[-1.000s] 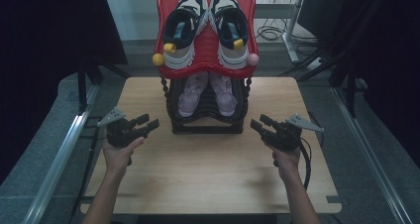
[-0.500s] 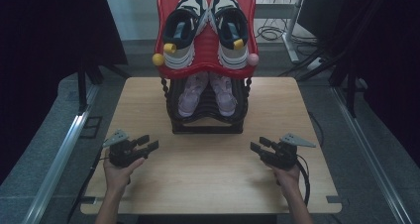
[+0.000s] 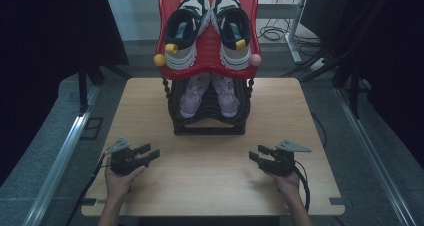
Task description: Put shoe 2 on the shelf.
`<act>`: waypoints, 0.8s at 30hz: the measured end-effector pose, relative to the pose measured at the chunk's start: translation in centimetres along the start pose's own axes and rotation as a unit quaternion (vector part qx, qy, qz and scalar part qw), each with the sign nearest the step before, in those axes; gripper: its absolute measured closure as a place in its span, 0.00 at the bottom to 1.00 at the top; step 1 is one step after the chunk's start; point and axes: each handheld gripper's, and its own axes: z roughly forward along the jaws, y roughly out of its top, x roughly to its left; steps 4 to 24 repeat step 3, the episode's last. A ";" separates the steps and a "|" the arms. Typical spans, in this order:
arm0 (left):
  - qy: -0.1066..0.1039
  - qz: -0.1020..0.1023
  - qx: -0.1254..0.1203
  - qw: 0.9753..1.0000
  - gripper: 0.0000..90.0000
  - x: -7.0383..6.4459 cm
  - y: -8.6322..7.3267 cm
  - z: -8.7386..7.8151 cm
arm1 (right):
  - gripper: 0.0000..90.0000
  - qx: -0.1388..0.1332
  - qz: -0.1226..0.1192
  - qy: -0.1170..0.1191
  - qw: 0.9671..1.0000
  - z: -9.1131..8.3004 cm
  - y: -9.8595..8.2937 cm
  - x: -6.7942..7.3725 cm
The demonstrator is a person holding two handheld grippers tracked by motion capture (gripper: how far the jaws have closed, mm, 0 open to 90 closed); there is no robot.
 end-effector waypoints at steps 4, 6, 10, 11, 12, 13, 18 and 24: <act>-0.003 0.002 0.003 1.000 0.50 -0.1 -0.1 0.1 | 0.51 -0.003 -0.003 0.001 1.000 0.0 0.0 0.1; -0.003 0.002 0.003 1.000 0.50 -0.1 -0.1 0.1 | 0.51 -0.003 -0.003 0.001 1.000 0.0 0.0 0.1; -0.003 0.002 0.003 1.000 0.50 -0.1 -0.1 0.1 | 0.51 -0.003 -0.003 0.001 1.000 0.0 0.0 0.1; -0.003 0.002 0.003 1.000 0.50 -0.1 -0.1 0.1 | 0.51 -0.003 -0.003 0.001 1.000 0.0 0.0 0.1; -0.003 0.002 0.003 1.000 0.50 -0.1 -0.1 0.1 | 0.51 -0.003 -0.003 0.001 1.000 0.0 0.0 0.1; -0.003 0.002 0.003 1.000 0.50 -0.1 -0.1 0.1 | 0.51 -0.003 -0.003 0.001 1.000 0.0 0.0 0.1; -0.003 0.002 0.003 1.000 0.50 -0.1 -0.1 0.1 | 0.51 -0.003 -0.003 0.001 1.000 0.0 0.0 0.1; -0.003 0.002 0.003 1.000 0.50 -0.1 -0.1 0.1 | 0.51 -0.003 -0.003 0.001 1.000 0.0 0.0 0.1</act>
